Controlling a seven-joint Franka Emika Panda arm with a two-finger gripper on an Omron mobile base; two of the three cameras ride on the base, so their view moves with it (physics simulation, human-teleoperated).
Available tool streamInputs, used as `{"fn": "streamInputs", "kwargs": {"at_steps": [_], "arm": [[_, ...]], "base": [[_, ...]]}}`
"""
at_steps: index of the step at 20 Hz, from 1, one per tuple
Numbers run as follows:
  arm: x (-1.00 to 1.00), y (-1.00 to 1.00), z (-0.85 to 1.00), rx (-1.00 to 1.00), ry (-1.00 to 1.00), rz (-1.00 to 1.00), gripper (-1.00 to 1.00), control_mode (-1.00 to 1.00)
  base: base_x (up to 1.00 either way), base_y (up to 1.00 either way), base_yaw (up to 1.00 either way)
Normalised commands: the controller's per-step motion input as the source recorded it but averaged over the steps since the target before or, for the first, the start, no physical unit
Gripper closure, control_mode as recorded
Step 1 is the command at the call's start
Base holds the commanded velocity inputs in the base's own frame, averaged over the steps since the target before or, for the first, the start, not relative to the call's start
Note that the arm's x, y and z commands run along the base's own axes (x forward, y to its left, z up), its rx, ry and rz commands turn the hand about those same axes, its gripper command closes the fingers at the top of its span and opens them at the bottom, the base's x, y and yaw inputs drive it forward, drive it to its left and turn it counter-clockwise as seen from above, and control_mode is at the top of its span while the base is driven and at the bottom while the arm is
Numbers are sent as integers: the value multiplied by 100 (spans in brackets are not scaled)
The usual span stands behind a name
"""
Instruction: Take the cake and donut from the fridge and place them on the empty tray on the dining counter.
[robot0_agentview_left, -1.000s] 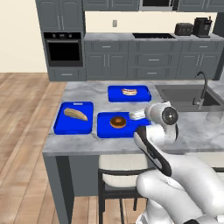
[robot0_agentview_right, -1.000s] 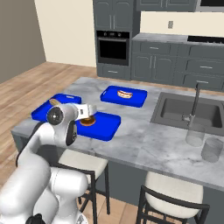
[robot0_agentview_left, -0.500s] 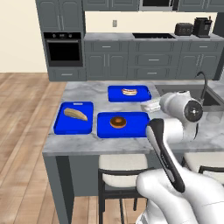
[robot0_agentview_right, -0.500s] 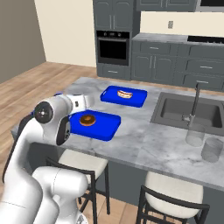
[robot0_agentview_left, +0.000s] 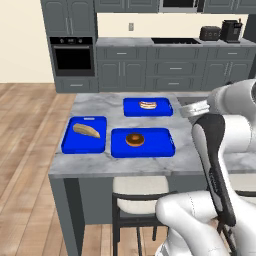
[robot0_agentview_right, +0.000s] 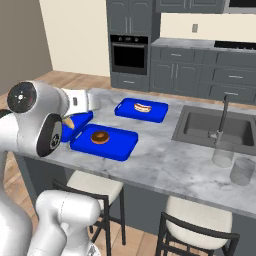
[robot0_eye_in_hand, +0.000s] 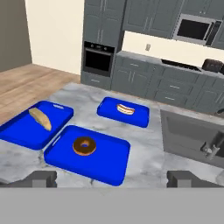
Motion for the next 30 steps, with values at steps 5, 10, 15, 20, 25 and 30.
{"fn": "streamInputs", "kwargs": {"at_steps": [5, 10, 15, 20, 25, 30], "arm": [[-100, 0, -16, -1, -32, 0, -100, -100], [-74, 0, -21, 0, -13, 0, -100, -100], [-15, 0, 0, 0, 12, 0, -100, -100], [-11, 0, 0, 0, 7, 0, -100, 100], [0, 0, 0, 0, 0, 0, -100, 100], [0, 0, 0, 0, 0, 0, -100, 100]], "base": [[0, 0, 0], [0, 0, 0], [0, 0, 0], [1, 0, 0], [-41, 0, 0], [-100, -6, -7]]}}
